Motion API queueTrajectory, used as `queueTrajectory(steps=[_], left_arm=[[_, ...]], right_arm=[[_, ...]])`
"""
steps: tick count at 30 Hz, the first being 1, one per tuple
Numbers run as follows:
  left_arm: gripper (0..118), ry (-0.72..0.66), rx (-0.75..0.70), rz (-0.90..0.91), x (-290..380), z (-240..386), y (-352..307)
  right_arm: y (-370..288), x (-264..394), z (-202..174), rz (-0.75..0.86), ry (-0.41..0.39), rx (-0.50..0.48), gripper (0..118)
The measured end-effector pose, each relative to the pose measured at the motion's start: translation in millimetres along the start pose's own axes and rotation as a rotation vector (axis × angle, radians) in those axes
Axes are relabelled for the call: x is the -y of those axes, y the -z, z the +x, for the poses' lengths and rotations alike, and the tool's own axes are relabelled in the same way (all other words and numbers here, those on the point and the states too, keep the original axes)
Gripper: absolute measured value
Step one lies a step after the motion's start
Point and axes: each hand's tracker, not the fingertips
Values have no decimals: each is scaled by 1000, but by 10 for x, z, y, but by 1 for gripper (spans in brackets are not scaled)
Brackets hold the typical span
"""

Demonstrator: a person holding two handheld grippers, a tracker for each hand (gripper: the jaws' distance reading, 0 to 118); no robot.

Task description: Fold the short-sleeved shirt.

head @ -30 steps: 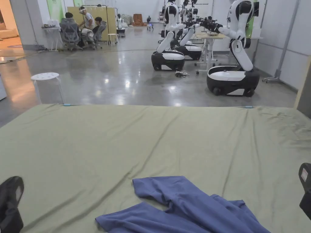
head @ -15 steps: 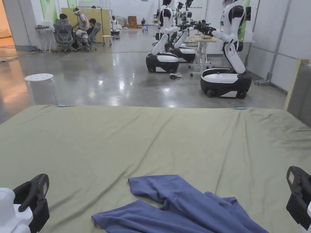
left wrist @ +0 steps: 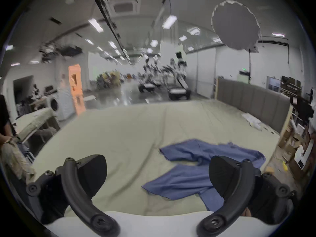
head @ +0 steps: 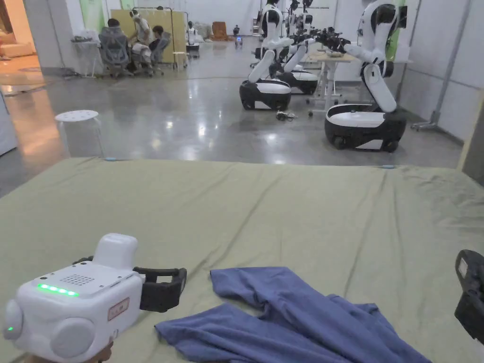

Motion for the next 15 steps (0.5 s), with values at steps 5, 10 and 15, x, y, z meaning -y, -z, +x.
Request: queueTrajectory(steps=[5, 10, 15], left_arm=[[117, 44, 39, -353, 359, -49, 1032], [117, 23, 72, -531, 708, -97, 1622], [107, 32, 74, -592, 976, -90, 1903]], right_arm=[[87, 35, -25, -12, 10, -8, 0], [227, 101, -23, -38, -8, -4, 0], [340, 148, -17, -64, 18, 3, 0]])
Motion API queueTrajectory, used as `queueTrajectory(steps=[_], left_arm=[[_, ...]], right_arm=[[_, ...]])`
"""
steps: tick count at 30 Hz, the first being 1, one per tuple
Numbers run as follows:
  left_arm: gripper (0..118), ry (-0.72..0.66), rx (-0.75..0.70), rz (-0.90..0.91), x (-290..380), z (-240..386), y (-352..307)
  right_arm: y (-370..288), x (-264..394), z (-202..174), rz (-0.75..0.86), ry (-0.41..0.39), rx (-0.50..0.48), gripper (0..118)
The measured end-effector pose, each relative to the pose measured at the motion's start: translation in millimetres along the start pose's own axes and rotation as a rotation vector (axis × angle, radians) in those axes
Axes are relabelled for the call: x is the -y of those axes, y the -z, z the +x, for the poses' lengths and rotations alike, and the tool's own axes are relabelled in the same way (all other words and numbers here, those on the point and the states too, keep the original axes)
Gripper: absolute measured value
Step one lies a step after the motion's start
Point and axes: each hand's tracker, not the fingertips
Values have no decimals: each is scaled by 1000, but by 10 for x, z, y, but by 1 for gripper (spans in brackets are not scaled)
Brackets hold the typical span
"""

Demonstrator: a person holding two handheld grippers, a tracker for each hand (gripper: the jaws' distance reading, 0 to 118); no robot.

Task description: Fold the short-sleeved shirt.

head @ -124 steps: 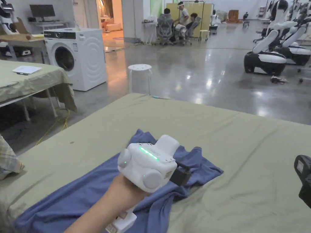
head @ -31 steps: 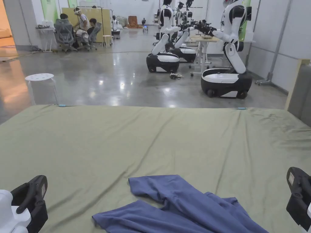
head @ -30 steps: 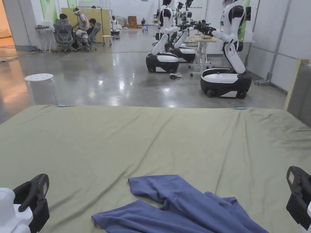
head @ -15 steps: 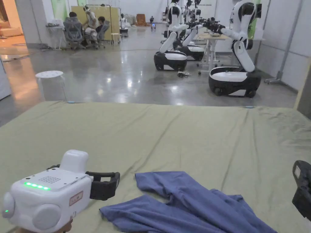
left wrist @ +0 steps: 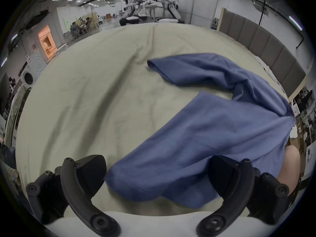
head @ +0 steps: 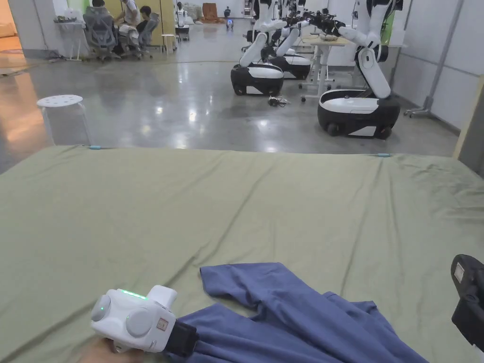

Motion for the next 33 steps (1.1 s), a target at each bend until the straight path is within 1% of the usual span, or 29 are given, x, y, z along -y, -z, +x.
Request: queueTrajectory(steps=[1, 2, 3, 4, 6, 7, 8, 9, 11, 13, 15, 16, 17, 18, 19, 20, 21, 22, 24, 26, 29, 32, 33], left_arm=[[97, -9, 11, 5, 15, 12, -11], [82, -24, 6, 16, 18, 61, -67], [64, -35, -25, 62, 27, 106, -141], [44, -30, -11, 68, 28, 136, -187], [19, -5, -3, 82, 18, 189, -239], [8, 8, 5, 76, 20, 209, -263], [5, 58, -24, 95, 30, 252, -310], [5, 88, -89, 117, 42, 263, -374], [5, 59, -37, 151, 80, 156, -508], [3, 26, -30, 191, 90, 65, -609], [2, -73, 37, 202, 51, 37, -682], [2, -110, 98, 226, 53, 10, -753], [2, -130, 152, 269, 65, 7, -863], [2, -133, 165, 314, 79, 50, -982], [2, -104, 156, 339, 85, 84, -1077], [2, -65, 104, 371, 91, 122, -1184], [2, -69, 70, 384, 89, 126, -1273], [2, -88, 68, 405, 120, 131, -1362], [2, -122, 89, 510, 230, 116, -1567], [2, -148, 79, 557, 350, 115, -1673], [2, -147, 88, 556, 425, 178, -1710], [2, -131, 84, 555, 433, 217, -1701], [2, -131, 86, 553, 430, 217, -1700]], right_arm=[[9, 8, -4, -3, -1, 0, 0], [20, 20, -11, -6, -4, -2, 0], [30, 33, -17, -9, -8, -4, 0], [39, 48, -18, -12, -10, -3, 0], [64, 77, -16, -21, -7, -8, 0], [72, 87, -16, -25, -4, -9, 0], [69, 98, -16, -29, 2, -11, 0], [66, 106, -13, -34, 11, -14, 0], [49, 128, -3, -39, 24, -20, 0], [32, 143, 10, -43, 27, -20, 0], [21, 146, 39, -47, 29, -19, 0], [14, 145, 57, -48, 33, -17, 0], [4, 142, 78, -47, 37, -14, 0], [-8, 137, 102, -45, 40, -11, 0], [-13, 134, 118, -43, 41, -5, 0], [-14, 131, 141, -42, 42, 0, 0], [-10, 124, 160, -43, 43, 1, 0], [-5, 118, 168, -44, 44, 1, 0], [-3, 104, 162, -43, 42, 1, 0], [10, 101, 141, -39, 40, -4, 0], [142, 107, 49, -53, 36, -40, 0], [403, 67, -97, -67, -2, -125, 0], [533, 46, -160, -81, -3, -180, 0]])
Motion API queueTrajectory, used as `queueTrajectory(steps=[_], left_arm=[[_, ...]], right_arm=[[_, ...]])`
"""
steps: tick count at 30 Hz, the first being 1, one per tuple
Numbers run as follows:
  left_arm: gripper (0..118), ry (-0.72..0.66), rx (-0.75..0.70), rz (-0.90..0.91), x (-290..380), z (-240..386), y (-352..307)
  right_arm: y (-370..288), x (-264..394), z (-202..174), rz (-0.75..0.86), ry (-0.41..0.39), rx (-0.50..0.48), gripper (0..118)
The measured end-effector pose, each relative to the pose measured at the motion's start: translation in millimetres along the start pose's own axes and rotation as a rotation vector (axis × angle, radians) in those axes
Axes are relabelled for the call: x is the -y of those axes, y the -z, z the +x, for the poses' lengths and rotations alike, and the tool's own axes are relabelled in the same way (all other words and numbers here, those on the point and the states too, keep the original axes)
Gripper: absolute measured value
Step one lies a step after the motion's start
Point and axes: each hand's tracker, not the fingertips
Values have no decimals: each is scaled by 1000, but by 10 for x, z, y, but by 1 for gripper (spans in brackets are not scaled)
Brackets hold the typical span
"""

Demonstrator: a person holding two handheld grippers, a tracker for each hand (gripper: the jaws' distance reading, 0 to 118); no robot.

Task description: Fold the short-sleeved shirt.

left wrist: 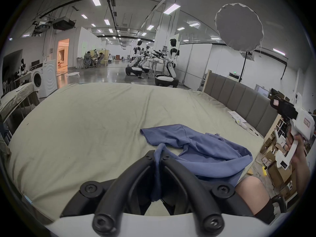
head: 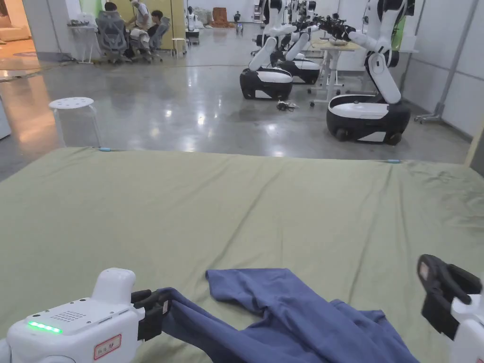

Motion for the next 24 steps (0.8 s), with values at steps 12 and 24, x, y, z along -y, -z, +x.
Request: queueTrajectory(steps=[12, 24], left_arm=[[2, -64, 43, 41, -50, 37, -24], [2, -80, 46, 22, -42, -103, 135]], right_arm=[[2998, 315, -736, -669, -141, -338, 118], [3868, 1252, -885, -971, -211, -234, 50]])
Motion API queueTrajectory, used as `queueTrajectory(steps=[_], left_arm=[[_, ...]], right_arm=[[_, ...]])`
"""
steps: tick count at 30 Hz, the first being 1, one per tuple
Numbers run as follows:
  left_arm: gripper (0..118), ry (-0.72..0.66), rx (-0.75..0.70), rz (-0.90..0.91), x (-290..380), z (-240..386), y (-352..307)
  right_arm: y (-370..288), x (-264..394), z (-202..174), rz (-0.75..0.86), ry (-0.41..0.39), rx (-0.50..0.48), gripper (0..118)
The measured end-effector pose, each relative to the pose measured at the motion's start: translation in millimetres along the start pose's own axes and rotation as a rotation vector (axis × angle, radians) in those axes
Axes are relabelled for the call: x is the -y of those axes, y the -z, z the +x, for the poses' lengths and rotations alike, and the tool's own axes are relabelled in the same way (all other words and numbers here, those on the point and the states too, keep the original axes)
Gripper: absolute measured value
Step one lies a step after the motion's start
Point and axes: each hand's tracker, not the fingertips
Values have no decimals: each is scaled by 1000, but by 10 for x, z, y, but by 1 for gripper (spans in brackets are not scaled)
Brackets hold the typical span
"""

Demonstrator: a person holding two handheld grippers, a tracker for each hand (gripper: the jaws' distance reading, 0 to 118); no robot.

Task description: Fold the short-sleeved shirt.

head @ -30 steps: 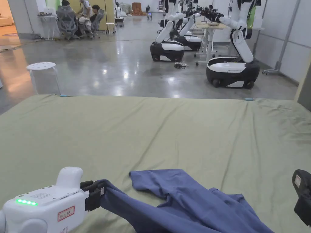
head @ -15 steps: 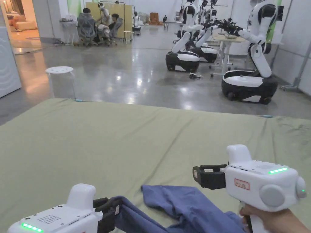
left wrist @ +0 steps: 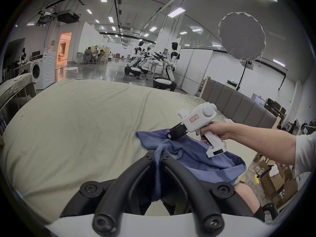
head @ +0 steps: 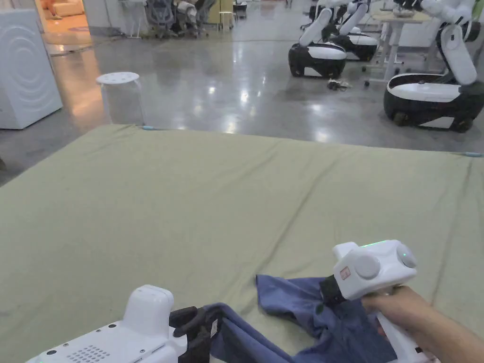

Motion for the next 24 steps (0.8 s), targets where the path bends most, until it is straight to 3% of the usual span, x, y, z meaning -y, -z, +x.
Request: queueTrajectory(steps=[1, 2, 5, 7, 11, 14, 18, 21, 24], left_arm=[[2, -5, 0, 1, 2, 0, 2], [2, -8, 0, 2, 7, -2, 9], [2, -29, 0, 4, 31, -1, 38], [2, -38, -11, 10, 42, 20, 44], [2, -51, -30, 51, 0, 77, 6], [2, -51, -37, 93, -130, 137, -28], [2, -16, -39, 200, -408, 323, -194], [2, 12, -63, 319, -663, 460, -444], [2, 46, -74, 412, -921, 567, -760]], right_arm=[[-67, 0, -31, 31, -23, 14, 12], [-127, 16, -69, 70, -41, -9, 5], [-204, 105, -89, 104, -24, -45, 5], [-268, 153, -19, 118, 49, -75, 5], [-804, 299, 198, 307, 168, -123, 5], [-1399, 457, 345, 462, 183, -93, 5], [-2276, 728, 548, 656, 265, -59, 5], [-3008, 983, 635, 815, 252, -9, 5], [-3662, 1242, 743, 965, 309, -13, 5]])
